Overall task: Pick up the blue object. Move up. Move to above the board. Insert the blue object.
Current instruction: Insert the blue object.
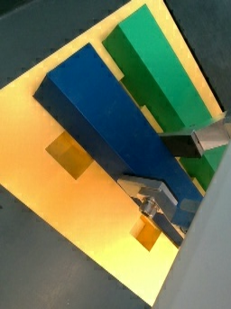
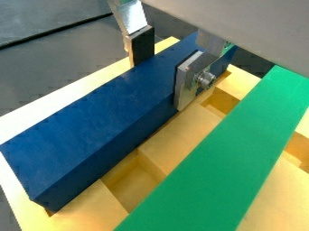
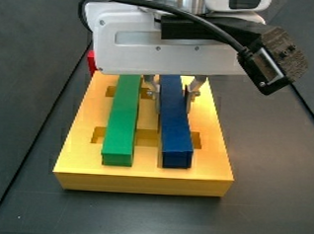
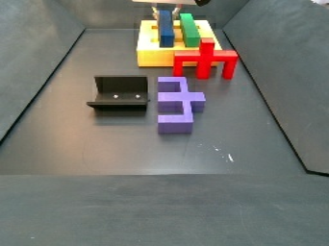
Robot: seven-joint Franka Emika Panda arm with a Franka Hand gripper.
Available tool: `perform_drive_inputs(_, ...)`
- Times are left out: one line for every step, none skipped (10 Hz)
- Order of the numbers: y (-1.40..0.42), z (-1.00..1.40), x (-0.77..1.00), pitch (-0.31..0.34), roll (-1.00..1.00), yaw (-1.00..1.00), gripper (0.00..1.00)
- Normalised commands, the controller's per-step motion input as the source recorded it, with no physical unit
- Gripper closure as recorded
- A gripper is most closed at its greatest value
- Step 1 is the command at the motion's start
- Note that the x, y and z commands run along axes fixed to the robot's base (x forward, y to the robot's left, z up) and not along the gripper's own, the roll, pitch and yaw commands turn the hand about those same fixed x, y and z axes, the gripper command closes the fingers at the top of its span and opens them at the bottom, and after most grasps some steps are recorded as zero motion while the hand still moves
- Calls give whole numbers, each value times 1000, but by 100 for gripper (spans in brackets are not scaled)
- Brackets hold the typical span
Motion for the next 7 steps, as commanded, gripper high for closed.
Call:
perform_drive_inputs(0, -89, 0, 3, 129, -294, 100)
perform_drive_inputs(0, -57, 0, 6, 130, -277, 100)
perform_drive_inputs(0, -66, 0, 6, 121, -263, 100)
perform_drive_inputs(0, -80, 0, 0, 60, -123, 100)
perform_drive_inputs(0, -171, 0, 0, 94, -6, 100)
perform_drive_inputs(0, -26, 0, 1, 49, 0, 100)
perform_drive_inputs(0, 0, 0, 0, 0, 0, 100)
